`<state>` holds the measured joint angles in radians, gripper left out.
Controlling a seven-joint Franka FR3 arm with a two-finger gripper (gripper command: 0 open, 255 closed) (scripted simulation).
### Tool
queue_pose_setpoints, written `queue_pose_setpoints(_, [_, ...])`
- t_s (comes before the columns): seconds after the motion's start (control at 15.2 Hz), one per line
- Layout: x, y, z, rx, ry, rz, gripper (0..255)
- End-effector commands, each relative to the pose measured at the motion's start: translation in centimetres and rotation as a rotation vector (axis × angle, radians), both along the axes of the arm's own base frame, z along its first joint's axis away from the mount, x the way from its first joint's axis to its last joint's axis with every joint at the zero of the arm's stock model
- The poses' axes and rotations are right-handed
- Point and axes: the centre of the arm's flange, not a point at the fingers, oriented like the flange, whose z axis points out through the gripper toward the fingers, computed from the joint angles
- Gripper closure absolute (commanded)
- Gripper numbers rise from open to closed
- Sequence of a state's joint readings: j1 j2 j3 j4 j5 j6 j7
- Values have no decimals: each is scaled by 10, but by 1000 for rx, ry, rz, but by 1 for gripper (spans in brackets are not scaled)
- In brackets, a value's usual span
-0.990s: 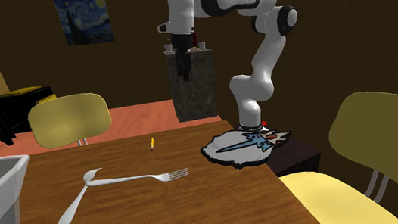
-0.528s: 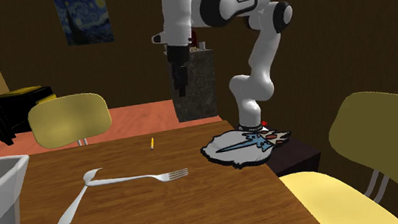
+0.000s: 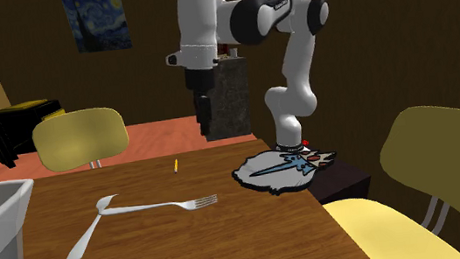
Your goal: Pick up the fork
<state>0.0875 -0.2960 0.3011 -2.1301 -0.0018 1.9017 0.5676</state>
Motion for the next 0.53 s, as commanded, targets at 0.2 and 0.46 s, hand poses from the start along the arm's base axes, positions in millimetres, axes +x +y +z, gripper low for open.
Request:
queue_pose_setpoints(0.2, [35, 53, -26, 10, -5, -22, 0])
queue_pose_setpoints(0.46, [62, 94, -43, 17, -9, -39, 0])
